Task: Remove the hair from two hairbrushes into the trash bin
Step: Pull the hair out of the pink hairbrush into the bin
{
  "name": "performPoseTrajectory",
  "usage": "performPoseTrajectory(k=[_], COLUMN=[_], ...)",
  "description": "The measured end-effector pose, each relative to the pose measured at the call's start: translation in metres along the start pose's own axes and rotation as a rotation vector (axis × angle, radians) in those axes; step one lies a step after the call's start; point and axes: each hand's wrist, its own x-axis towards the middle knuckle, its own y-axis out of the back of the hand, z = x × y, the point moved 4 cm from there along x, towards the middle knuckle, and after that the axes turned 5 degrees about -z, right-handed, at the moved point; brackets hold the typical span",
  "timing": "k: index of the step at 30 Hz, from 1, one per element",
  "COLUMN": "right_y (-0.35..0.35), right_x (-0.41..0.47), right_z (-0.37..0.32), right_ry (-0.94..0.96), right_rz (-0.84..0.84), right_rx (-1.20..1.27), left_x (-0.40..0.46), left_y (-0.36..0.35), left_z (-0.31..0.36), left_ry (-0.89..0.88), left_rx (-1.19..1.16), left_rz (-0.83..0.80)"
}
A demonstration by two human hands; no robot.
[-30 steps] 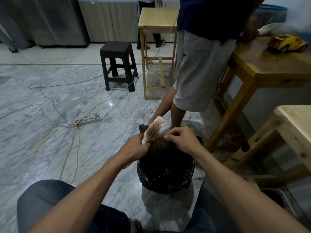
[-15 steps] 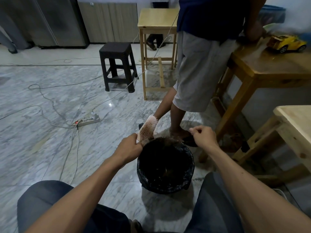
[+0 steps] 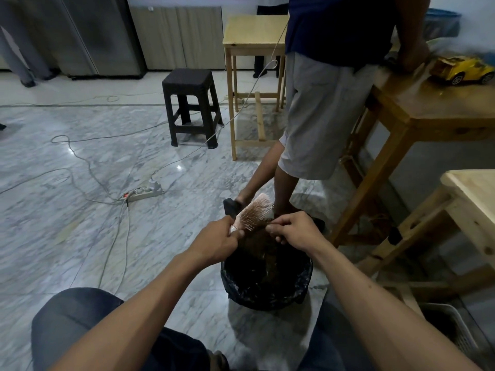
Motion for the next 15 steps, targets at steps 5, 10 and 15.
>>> performPoseTrajectory(k=[5, 10, 15], right_y=[0.011, 0.026, 0.043], right_x=[-0.001, 0.0, 0.002], right_z=[-0.002, -0.001, 0.011], right_ry=[-0.073, -0.158, -0.236], right_rz=[0.089, 0.163, 0.272], right_rx=[-0.003, 0.035, -0.005], left_x=[0.002, 0.007, 0.008], left_y=[-0.001, 0.005, 0.02], left_z=[0.004, -0.003, -0.033], left_ry=[0.019, 0.064, 0.217], left_rx=[-0.184, -0.099, -0.129], left_rz=[0.051, 0.133, 0.274])
